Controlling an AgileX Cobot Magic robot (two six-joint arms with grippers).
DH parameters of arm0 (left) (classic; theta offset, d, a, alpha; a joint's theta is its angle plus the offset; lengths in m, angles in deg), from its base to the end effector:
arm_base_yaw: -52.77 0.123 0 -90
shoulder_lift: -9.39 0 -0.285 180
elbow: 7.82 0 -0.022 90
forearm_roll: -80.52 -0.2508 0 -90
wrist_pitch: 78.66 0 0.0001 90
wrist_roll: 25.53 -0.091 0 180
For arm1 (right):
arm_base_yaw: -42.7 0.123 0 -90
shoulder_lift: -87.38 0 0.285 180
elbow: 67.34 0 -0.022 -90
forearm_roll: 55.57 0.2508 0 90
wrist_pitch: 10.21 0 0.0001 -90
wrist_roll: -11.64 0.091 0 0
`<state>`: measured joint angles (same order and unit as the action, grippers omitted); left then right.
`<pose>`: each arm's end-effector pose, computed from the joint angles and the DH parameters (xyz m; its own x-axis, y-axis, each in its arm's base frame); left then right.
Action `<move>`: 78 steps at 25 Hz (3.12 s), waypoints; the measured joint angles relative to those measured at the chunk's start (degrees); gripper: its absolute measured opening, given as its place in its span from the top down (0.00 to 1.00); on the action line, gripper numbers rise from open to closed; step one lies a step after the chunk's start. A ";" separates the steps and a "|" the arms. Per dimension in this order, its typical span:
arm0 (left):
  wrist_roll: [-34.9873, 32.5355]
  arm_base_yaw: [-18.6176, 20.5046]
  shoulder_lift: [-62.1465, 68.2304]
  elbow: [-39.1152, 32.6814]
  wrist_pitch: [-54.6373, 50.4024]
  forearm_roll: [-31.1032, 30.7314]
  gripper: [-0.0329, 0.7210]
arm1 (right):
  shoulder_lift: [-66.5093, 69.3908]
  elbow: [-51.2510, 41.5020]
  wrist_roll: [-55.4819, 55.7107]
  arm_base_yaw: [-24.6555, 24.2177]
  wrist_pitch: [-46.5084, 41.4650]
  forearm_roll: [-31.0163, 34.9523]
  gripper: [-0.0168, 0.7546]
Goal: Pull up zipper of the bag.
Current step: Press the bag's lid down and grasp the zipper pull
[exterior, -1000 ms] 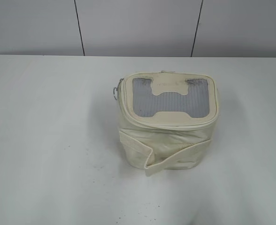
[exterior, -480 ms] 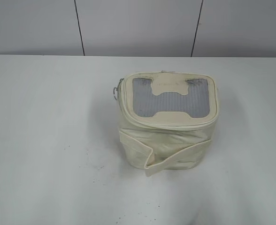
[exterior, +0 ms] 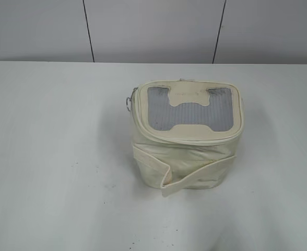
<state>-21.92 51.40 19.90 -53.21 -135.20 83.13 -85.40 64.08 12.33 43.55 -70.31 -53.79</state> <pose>-0.0009 -0.0034 0.2990 -0.3849 -0.0788 -0.9196 0.0252 0.9951 -0.0958 -0.0059 0.0024 0.2782 -0.4375 0.0210 -0.8990 -0.0270 0.9990 0.0365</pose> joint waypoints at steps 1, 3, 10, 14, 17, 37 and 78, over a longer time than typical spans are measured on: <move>-0.20 0.00 1.01 0.17 2.08 1.35 0.41 | 0.00 0.00 0.00 0.00 0.00 0.00 0.29; -0.51 0.00 4.19 0.35 5.28 3.91 0.41 | 0.00 0.00 0.00 0.00 0.12 0.00 0.29; -13.00 -2.53 22.76 2.62 14.01 22.26 0.41 | 10.98 1.81 0.00 0.00 7.29 0.90 0.29; -28.53 -4.28 37.63 6.52 14.00 35.00 0.41 | 20.01 3.58 -0.69 2.50 14.01 3.94 0.29; -38.27 -5.89 50.05 10.51 12.55 41.90 0.41 | 27.41 6.66 -3.39 5.47 17.73 4.77 0.29; -54.23 -13.20 94.70 37.99 4.99 46.01 0.41 | 89.89 44.64 -54.10 12.48 13.27 34.63 0.29; -69.24 -13.44 102.30 42.81 5.32 48.52 0.22 | 124.63 74.22 -56.08 15.98 -5.72 35.12 0.93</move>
<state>-91.16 37.96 122.20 -10.40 -129.88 131.65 39.23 138.30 -43.75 59.53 -76.03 -18.67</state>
